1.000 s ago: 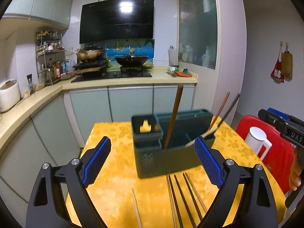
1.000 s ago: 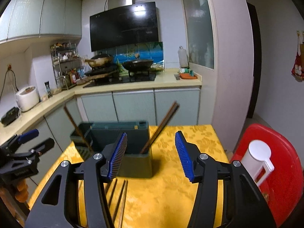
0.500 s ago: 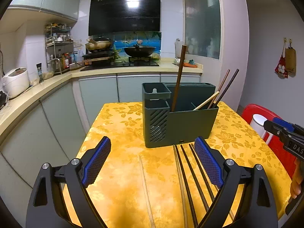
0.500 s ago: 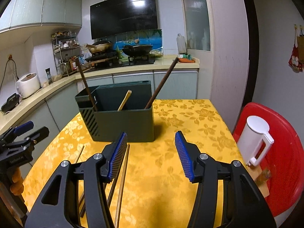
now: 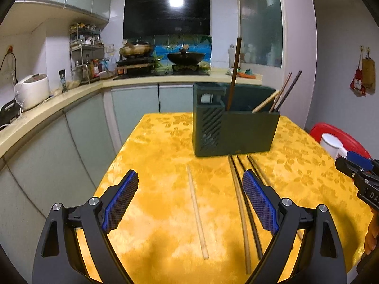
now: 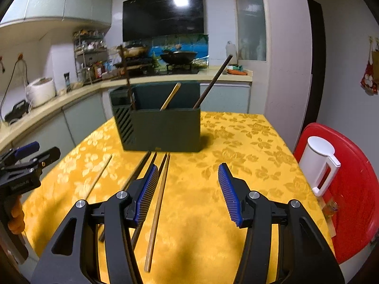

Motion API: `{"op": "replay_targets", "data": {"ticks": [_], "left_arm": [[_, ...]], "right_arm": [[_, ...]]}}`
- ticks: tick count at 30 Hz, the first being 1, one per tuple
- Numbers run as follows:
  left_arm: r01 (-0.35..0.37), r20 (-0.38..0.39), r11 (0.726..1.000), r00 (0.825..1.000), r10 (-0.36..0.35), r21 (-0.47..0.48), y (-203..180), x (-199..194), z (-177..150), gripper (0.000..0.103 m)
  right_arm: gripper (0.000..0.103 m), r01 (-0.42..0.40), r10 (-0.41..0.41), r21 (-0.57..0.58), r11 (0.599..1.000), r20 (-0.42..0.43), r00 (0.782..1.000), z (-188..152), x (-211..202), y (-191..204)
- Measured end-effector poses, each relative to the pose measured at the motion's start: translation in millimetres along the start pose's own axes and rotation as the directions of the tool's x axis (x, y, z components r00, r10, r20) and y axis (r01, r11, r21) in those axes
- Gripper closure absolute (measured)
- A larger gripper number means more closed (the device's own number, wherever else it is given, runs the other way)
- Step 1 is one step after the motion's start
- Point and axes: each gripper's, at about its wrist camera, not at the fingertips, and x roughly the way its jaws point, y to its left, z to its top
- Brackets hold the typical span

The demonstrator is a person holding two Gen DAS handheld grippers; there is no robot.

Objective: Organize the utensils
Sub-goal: 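Withdraw both open tools from the holder toward the loose chopsticks, then close left tool on a bamboo chopstick while right tool grasps a dark chopstick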

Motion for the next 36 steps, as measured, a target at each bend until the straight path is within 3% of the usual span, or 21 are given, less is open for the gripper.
{"op": "replay_targets", "data": {"ticks": [9, 11, 14, 21, 28, 36], "left_arm": [[0.005, -0.089, 0.999, 0.996, -0.001, 0.047, -11.6, 6.8, -43.7, 0.018], [0.007, -0.114, 0.998, 0.993, 0.000, 0.058, -12.6, 11.1, -51.2, 0.032], [0.000, -0.155, 0.998, 0.988, 0.009, 0.058, -10.3, 20.0, -59.3, 0.043], [0.038, -0.210, 0.999, 0.977, -0.030, 0.032, -8.5, 30.6, -71.4, 0.047], [0.051, -0.265, 0.999, 0.963, -0.044, 0.019, -9.6, 45.4, -76.9, 0.067], [0.040, -0.252, 0.999, 0.967, -0.034, 0.015, -11.1, 47.0, -78.4, 0.086]], "right_arm": [[0.051, -0.021, 0.019, -0.045, 0.999, -0.053, 0.998, -32.6, -0.9, 13.5], [0.052, -0.024, 0.021, -0.039, 0.999, -0.066, 0.998, -38.3, -0.8, 12.6], [0.051, -0.031, 0.028, -0.031, 0.999, -0.077, 0.997, -46.0, -2.5, 12.4], [0.051, -0.043, 0.039, -0.041, 0.998, -0.094, 0.995, -54.5, -1.0, 13.3], [0.052, -0.071, 0.068, -0.017, 0.997, -0.153, 0.986, -70.5, 7.3, 10.5], [0.052, -0.109, 0.097, -0.050, 0.993, -0.199, 0.975, -89.8, 16.0, 24.0]]}}
